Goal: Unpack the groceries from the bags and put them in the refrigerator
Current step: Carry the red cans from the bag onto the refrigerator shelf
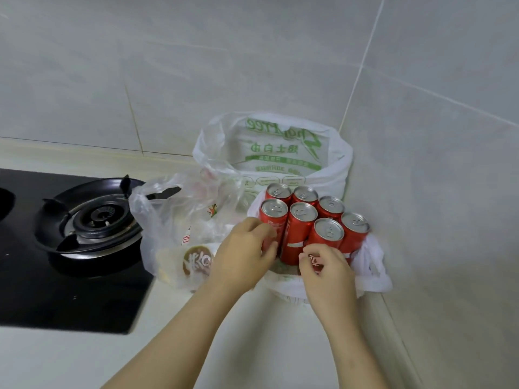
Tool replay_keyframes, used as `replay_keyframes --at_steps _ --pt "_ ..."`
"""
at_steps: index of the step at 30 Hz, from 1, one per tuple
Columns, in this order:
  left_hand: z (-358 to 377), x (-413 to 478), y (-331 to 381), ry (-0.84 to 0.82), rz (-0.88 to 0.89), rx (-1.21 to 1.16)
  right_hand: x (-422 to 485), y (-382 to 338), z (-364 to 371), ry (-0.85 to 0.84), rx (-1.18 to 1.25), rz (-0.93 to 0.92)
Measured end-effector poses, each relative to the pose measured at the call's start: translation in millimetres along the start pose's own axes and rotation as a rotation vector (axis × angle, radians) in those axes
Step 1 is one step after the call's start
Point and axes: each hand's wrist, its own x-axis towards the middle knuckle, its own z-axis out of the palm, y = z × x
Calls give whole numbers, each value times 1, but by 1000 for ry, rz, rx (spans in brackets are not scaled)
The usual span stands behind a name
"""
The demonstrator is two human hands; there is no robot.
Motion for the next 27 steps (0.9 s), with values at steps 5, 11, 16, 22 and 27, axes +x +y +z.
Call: replay_keyframes --at_steps 5,11,16,22,27 --pt "15 23 -3 76 -43 156 14 10 -1 229 -144 -84" --pt "33 29 -13 -18 -44 325 19 23 2 282 -323 -121" --pt "38 22 -19 -89 -57 374 19 32 5 262 -256 -115" --pt "47 22 -19 137 68 163 20 35 4 227 -144 -97" --pt "51 23 -17 157 62 52 19 33 2 220 -123 -109"
